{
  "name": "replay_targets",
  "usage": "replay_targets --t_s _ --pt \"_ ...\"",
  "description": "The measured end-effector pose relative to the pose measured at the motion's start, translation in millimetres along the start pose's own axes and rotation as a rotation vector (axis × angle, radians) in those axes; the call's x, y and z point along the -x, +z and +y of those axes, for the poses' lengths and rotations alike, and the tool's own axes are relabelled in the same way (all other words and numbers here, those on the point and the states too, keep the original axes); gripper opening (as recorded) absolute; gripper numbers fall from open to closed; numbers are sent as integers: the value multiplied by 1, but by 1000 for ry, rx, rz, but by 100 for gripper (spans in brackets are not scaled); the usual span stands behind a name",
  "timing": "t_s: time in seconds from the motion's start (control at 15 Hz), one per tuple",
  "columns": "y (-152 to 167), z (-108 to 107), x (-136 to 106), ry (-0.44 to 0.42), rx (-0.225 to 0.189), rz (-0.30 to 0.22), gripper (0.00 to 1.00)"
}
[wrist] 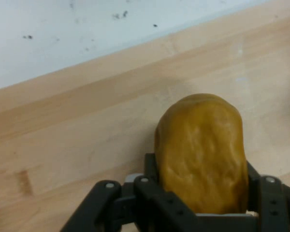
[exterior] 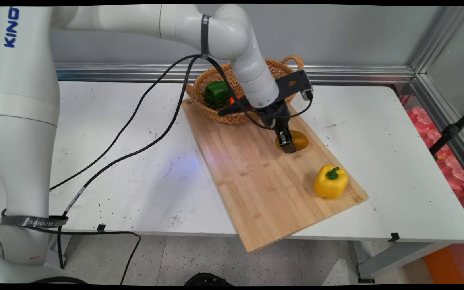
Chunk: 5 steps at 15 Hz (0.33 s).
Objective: Place the picked object on the cutting board
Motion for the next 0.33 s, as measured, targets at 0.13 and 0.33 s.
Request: replay_targets --t_s 0.13,0.33 --pt "4 -1 3 18 15 2 100" --pt "6 -1 6 40 25 10 100"
